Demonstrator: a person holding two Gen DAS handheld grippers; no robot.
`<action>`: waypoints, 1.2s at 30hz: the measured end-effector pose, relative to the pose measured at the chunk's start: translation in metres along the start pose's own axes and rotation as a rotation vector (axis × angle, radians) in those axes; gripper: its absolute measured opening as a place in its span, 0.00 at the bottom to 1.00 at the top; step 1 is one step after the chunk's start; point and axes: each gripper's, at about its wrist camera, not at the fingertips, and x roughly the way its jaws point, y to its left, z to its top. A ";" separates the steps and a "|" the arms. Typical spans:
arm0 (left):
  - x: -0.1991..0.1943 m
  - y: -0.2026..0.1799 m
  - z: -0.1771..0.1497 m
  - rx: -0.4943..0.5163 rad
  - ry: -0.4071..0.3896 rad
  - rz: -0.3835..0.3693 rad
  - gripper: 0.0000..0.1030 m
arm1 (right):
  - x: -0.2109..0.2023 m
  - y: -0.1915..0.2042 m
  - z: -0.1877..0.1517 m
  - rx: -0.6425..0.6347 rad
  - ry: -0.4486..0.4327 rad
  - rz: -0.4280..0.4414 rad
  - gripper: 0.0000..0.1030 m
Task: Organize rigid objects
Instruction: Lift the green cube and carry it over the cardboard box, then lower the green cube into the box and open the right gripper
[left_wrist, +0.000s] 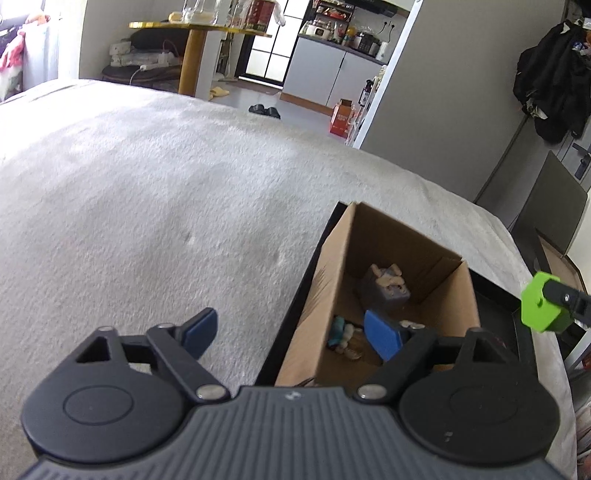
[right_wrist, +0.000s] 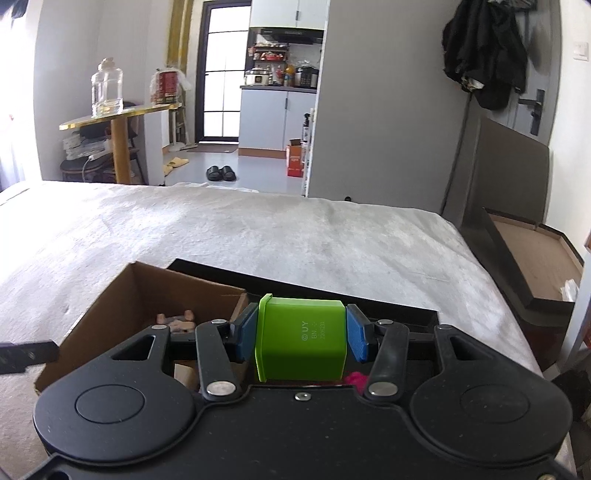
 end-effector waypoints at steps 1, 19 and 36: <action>0.000 0.002 -0.002 -0.005 -0.002 -0.006 0.79 | 0.001 0.005 0.001 -0.006 0.002 0.004 0.47; 0.012 0.016 -0.015 -0.101 0.058 -0.142 0.16 | 0.017 0.086 0.005 -0.116 0.034 0.107 0.47; 0.014 0.021 -0.014 -0.149 0.075 -0.155 0.17 | 0.021 0.127 0.020 -0.166 0.009 0.235 0.68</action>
